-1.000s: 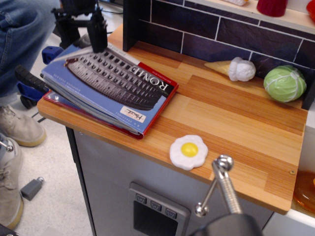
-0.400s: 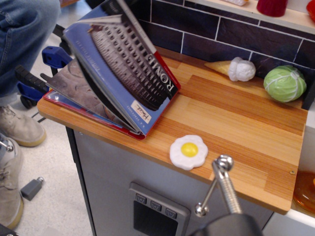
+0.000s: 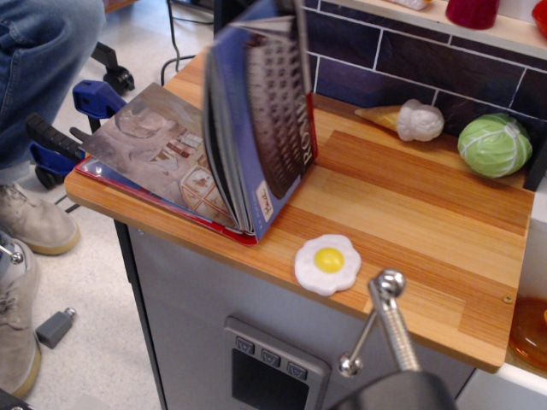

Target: Open book

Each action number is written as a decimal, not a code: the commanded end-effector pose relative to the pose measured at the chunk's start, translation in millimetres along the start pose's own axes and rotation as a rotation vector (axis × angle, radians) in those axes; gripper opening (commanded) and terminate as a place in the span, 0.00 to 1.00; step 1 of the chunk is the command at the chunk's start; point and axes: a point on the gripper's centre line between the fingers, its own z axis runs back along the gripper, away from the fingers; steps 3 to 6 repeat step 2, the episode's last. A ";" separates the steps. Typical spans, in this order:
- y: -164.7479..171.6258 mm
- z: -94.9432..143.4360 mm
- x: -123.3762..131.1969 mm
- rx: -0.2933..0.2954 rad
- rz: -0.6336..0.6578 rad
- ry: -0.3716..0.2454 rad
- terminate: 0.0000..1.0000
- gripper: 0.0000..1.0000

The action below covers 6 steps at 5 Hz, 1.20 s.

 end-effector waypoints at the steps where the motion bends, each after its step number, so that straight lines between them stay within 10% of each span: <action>1: -45.8 -20.2 -17.8 0.058 -0.027 0.018 0.00 1.00; 2: -53.1 -44.3 -22.8 0.111 -0.022 0.033 1.00 1.00; 6: -53.1 -44.3 -22.8 0.111 -0.022 0.033 1.00 1.00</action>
